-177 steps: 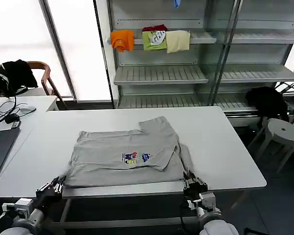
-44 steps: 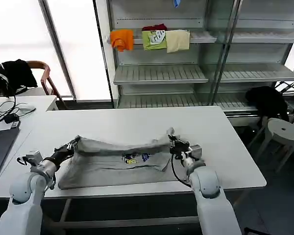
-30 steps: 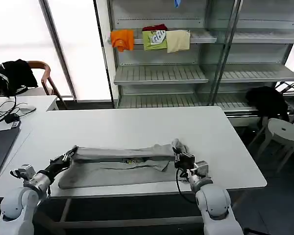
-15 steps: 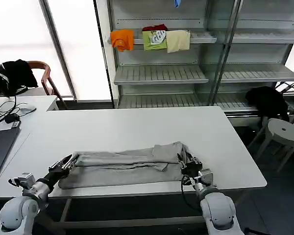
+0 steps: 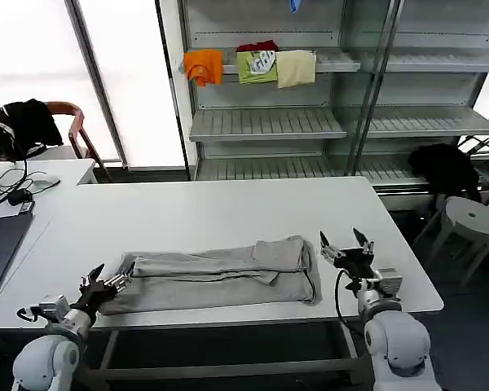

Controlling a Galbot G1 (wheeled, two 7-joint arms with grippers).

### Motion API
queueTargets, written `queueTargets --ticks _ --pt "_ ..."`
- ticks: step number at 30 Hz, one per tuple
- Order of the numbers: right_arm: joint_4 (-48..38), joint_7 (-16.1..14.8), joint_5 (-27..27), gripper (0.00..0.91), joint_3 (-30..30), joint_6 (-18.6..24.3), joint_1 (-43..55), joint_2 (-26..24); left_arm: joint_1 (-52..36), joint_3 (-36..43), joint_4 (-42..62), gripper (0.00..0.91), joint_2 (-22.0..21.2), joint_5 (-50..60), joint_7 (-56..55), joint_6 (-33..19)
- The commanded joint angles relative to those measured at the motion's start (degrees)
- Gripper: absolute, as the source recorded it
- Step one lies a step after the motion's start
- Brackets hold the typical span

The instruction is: Fold and organize the clothes.

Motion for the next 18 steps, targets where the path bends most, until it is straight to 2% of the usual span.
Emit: queueTargets --ticks 1,2,3,4,5,7,8,9,18 --pt "1.90 0.89 6.76 0.907 3.16 -0.07 1.52 -0.04 0.72 1.38 -1.04 0.584 -2.96 4.26 -5.76 -0.15" --pt "1.86 0.96 6.74 0.907 3.04 -0.04 1.48 -0.04 0.71 1.48 -1.01 0.514 -2.93 4.54 -5.75 -0.05" --pt "1.72 1.07 6.38 0.907 2.52 0.12 1.46 -0.18 0.65 1.49 -0.89 0.494 -2.98 4.92 -5.59 0.04" --pt "1.65 1.07 5.99 0.907 2.21 0.23 1.47 -0.23 0.61 1.56 -0.80 0.423 -2.99 5.56 -5.42 0.07" --pt "1.64 1.09 5.82 0.907 2.10 0.23 1.55 -0.18 0.61 1.60 -0.72 0.393 -3.02 5.67 -5.40 0.10" --pt "1.74 1.17 5.52 0.907 1.67 0.23 1.73 -0.09 0.75 1.78 -0.78 0.212 -3.03 6.08 -5.35 0.36" --pt "1.75 1.19 5.28 0.907 1.51 0.27 1.81 -0.03 0.76 1.83 -0.72 0.081 -3.06 6.15 -5.34 0.37" --pt "1.75 1.21 5.14 0.907 1.39 0.28 1.88 0.04 0.84 1.90 -0.69 0.010 -3.12 6.22 -5.23 0.38" --pt "1.64 1.81 4.96 0.907 1.55 0.32 1.90 -0.52 0.88 2.49 -0.70 0.000 -3.56 6.81 -4.22 0.55"
